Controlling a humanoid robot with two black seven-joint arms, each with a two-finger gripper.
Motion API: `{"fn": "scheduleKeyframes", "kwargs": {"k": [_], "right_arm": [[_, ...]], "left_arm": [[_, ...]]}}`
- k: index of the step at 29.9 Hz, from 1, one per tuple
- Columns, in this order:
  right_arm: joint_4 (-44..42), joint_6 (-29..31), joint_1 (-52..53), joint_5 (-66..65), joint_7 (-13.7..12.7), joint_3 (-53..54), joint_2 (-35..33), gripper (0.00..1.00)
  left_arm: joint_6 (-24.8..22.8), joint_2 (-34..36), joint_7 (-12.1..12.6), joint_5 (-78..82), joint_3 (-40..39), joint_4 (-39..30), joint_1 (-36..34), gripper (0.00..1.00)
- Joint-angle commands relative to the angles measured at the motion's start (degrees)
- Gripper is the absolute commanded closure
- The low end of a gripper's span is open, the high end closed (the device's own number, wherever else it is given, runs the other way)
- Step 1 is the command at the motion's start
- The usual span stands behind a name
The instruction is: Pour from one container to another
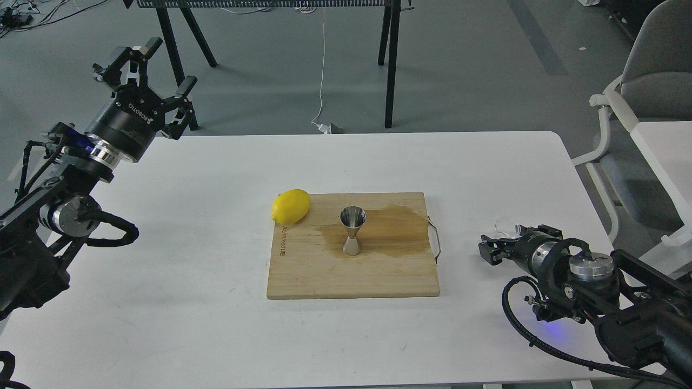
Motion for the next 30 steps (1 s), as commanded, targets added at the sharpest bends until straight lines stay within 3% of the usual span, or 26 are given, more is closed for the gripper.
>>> {"fn": "scheduleKeyframes", "kwargs": {"k": [1, 16, 30], "right_arm": [[0.0, 0.0, -0.2, 0.0, -0.2, -0.3, 0.0, 0.22], [0.3, 0.0, -0.1, -0.2, -0.2, -0.3, 0.0, 0.23], [0.5, 0.1, -0.1, -0.3, -0.2, -0.3, 0.0, 0.33]], "left_arm": [[0.0, 0.0, 0.0, 0.0, 0.0, 0.0, 0.0, 0.20], [0.0, 0.0, 0.0, 0.0, 0.1, 0.2, 0.1, 0.20], [0.0, -0.1, 0.0, 0.0, 0.1, 1.0, 0.4, 0.20]]}}
